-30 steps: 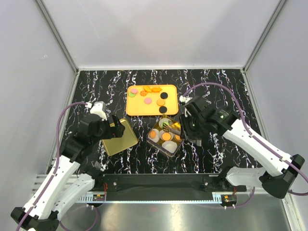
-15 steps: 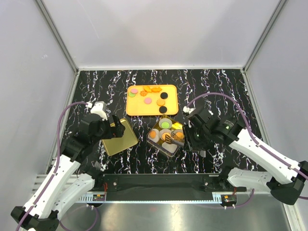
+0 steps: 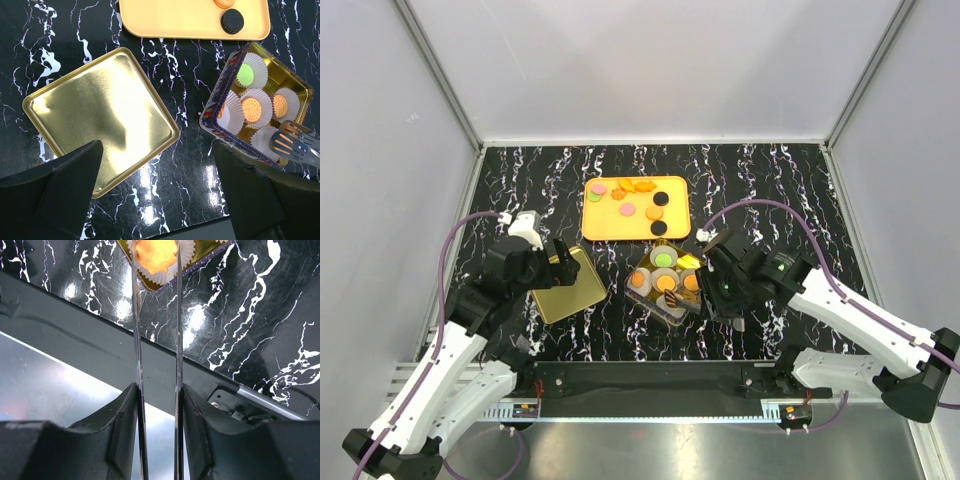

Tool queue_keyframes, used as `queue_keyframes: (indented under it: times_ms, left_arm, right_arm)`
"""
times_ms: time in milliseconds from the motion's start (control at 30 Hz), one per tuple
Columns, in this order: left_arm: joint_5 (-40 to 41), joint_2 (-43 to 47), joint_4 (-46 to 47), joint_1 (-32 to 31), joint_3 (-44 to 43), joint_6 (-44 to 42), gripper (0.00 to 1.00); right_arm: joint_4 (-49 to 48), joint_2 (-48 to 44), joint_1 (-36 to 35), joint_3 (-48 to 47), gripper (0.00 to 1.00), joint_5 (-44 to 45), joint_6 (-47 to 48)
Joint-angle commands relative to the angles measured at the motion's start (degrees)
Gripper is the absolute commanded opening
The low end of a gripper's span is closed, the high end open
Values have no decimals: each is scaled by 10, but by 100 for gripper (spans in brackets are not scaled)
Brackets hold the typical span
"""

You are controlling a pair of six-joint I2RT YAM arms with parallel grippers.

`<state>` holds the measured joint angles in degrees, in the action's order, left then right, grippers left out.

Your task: Pack the cookies

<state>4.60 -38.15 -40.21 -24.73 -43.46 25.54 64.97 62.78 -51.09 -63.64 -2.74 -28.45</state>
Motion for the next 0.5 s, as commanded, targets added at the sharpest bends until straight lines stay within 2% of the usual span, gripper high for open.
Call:
queue_keyframes:
  times_ms: [0, 467]
  left_arm:
    - [8, 1, 21, -2, 1, 3, 99]
    - [8, 2, 21, -2, 1, 4, 99]
  right_arm:
    - [-26, 3, -9, 2, 44, -10, -6]
    - [-27, 7, -10, 1, 51, -7, -1]
